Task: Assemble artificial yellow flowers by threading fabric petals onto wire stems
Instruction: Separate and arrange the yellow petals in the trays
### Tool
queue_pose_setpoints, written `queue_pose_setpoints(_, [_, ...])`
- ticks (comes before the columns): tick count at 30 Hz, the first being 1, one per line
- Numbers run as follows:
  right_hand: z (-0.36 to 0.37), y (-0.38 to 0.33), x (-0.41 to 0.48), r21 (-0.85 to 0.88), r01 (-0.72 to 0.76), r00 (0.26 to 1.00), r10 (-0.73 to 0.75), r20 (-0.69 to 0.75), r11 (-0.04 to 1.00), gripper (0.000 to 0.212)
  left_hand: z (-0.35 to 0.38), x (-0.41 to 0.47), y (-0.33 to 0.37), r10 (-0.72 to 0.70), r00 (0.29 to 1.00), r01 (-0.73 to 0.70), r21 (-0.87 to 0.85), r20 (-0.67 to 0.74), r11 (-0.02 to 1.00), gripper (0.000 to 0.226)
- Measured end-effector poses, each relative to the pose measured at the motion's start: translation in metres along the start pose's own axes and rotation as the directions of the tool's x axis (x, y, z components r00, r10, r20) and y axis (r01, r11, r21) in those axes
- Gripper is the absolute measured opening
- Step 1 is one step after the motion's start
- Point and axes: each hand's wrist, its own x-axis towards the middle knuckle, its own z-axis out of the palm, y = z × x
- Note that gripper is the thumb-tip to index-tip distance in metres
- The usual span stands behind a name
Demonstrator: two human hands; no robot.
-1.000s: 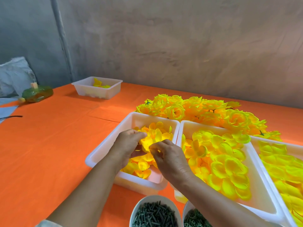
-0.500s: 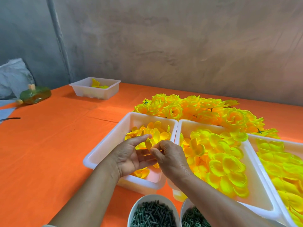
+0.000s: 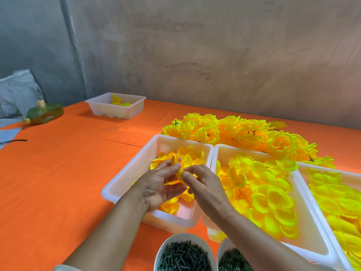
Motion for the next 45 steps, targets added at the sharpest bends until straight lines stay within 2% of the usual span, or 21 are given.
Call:
queue_pose_setpoints(4, [-0.002, -0.004, 0.006, 0.098, -0.112, 0.993, 0.108, 0.045, 0.989, 0.035, 0.001, -0.003, -0.001, 0.058, 0.998, -0.060, 0.084, 0.031, 0.995, 0.044])
queue_pose_setpoints(7, [-0.003, -0.008, 0.009, 0.239, -0.167, 0.986, 0.160, 0.051, 0.956, 0.033, 0.003, -0.006, -0.002, 0.093, 0.992, -0.104, 0.131, 0.086, 0.986, 0.039])
queue_pose_setpoints(15, [-0.001, -0.007, 0.010, 0.366, -0.187, 0.982, 0.179, 0.056, 0.912, 0.029, 0.007, -0.009, -0.003, 0.111, 0.988, -0.131, 0.211, 0.104, 0.969, 0.036])
queue_pose_setpoints(19, [-0.001, -0.007, 0.011, 0.364, -0.175, 0.984, 0.172, 0.039, 0.915, 0.029, 0.009, -0.010, -0.004, 0.113, 0.990, -0.131, 0.247, 0.088, 0.960, 0.044])
queue_pose_setpoints(29, [-0.001, -0.001, 0.010, 0.408, -0.195, 0.978, 0.209, 0.013, 0.892, 0.033, 0.009, -0.010, -0.004, 0.099, 0.991, -0.118, 0.244, 0.092, 0.962, 0.036])
queue_pose_setpoints(37, [-0.002, 0.003, 0.011, 0.413, -0.248, 0.965, 0.263, 0.023, 0.876, 0.015, 0.006, -0.008, -0.004, 0.091, 0.993, -0.105, 0.185, 0.081, 0.977, 0.027])
queue_pose_setpoints(45, [-0.004, 0.004, 0.013, 0.413, -0.297, 0.952, 0.298, 0.064, 0.861, 0.016, 0.005, -0.007, -0.005, 0.096, 0.991, -0.112, 0.179, 0.093, 0.977, 0.029])
